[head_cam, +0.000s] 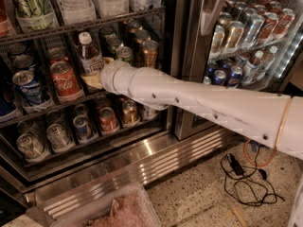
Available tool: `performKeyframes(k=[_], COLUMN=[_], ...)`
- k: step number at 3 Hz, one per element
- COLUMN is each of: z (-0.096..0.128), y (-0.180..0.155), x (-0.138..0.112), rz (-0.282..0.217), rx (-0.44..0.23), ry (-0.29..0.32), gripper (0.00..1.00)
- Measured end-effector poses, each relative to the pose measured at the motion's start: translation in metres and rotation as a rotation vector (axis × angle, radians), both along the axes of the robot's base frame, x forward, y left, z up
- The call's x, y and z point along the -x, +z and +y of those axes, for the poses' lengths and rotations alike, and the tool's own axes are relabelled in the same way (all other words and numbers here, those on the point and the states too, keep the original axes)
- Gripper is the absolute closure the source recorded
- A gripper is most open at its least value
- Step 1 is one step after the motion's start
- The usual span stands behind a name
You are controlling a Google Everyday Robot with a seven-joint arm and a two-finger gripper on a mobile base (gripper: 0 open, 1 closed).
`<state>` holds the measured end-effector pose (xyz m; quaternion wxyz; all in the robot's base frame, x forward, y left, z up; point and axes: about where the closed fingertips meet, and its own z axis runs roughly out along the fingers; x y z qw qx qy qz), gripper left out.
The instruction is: Pick blue plastic bottle from middle shelf of fridge
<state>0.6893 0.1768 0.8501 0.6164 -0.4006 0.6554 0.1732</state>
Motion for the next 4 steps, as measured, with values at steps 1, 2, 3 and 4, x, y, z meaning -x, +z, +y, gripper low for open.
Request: performKeyframes(k=[1,2,3,4], z=[0.000,0.000,0.000,0.000], y=[-0.001,0.004,0.009,0.013], x=[0.000,0.002,0.005,0.011], rz=[0.000,-0.012,-0.026,-0.047], rx=[0.000,0.004,0.005,0.003], ry=[0.000,0.008,0.013,0.013], gripper=[1.00,1.00,1.00,1.00])
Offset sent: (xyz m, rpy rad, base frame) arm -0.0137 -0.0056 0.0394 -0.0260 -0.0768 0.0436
